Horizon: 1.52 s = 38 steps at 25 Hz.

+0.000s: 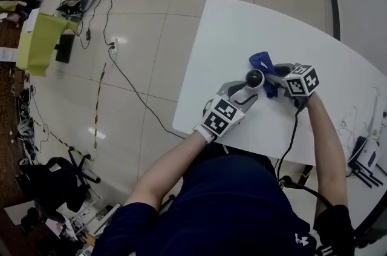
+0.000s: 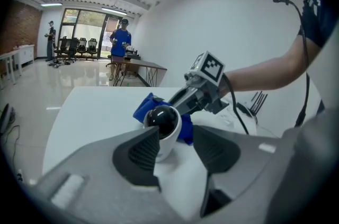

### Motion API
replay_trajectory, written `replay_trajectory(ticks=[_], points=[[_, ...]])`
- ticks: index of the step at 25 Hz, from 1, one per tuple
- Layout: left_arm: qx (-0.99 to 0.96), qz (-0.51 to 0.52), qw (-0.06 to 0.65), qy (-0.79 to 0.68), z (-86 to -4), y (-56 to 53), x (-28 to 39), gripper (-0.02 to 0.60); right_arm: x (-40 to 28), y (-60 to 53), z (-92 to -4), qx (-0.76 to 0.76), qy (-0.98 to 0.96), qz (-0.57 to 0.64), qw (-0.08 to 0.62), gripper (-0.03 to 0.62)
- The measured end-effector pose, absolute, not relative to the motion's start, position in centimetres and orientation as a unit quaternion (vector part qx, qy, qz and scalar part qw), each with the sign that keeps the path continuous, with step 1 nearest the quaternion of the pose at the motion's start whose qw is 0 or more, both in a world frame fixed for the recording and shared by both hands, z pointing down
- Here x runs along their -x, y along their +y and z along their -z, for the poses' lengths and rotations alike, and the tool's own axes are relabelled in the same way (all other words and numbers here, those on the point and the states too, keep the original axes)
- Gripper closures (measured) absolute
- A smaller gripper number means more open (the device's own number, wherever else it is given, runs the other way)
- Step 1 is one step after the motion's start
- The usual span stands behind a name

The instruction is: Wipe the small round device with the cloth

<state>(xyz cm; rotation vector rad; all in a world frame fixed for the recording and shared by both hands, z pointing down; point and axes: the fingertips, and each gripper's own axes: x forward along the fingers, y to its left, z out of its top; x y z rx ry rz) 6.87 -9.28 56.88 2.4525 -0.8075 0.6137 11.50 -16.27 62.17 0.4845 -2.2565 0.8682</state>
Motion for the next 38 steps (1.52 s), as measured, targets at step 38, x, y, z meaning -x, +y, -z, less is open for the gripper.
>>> replay_trajectory(ticks=[38], points=[[-0.914,-0.261,0.207,-0.233,-58.7,-6.7,-10.1,0.383,-7.0,-17.0,-51.1,0.047,-0.87,0.062,0.486,0.47]])
